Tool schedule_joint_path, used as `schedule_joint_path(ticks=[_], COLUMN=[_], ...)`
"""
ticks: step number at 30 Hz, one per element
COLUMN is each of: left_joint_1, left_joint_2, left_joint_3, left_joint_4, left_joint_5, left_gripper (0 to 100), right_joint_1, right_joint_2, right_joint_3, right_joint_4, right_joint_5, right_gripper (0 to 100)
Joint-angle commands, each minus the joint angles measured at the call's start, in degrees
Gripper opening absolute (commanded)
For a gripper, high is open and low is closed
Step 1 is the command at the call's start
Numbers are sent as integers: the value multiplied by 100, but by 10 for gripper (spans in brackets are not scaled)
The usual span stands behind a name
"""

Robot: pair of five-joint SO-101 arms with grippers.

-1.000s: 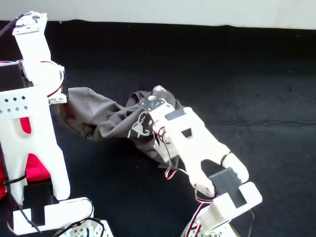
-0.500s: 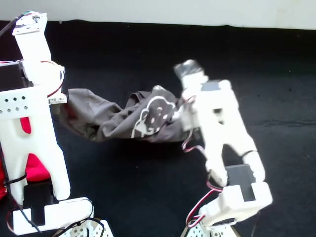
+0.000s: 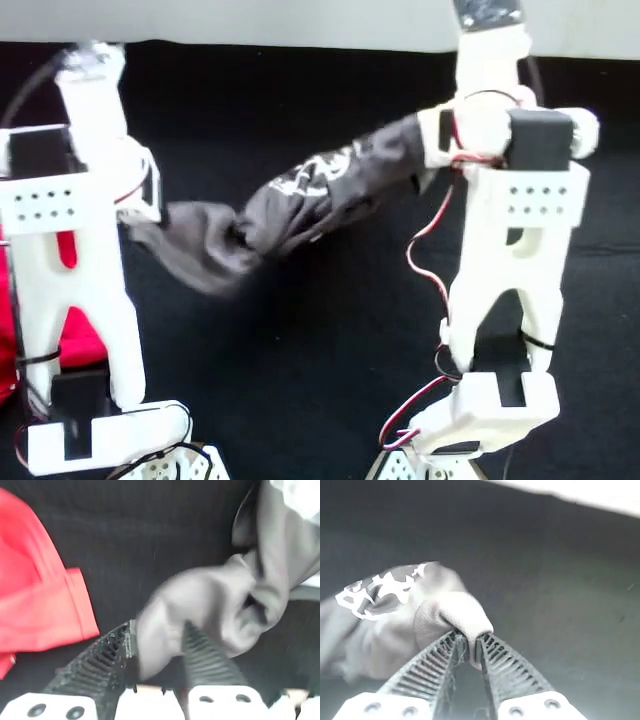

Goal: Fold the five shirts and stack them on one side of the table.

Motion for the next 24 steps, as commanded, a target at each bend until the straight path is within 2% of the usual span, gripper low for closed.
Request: schedule_joint_path(ticks=[1, 4, 9, 14, 19, 24], left_joint_1=[22, 22, 84, 602, 1235, 1297], left_joint_2=[-189, -189, -233, -233, -189, -189], left_joint_3=[813, 1095, 840, 637, 646, 646], left_joint_4=[-299, -440, -431, -413, -422, -422], left_joint_5=[35, 35, 26, 26, 26, 18], left_gripper=[202, 202, 202, 202, 202, 202], right_joint_1=[136, 277, 523, 470, 400, 523], right_joint_2=[-75, -84, -110, -585, -734, -725], right_joint_3=[-760, -1262, -2053, -2484, -2255, -998], right_joint_4=[57, 66, 75, 57, 57, -66], right_joint_5=[-9, -18, -18, -35, -18, -18], right_gripper=[7, 7, 7, 7, 7, 7])
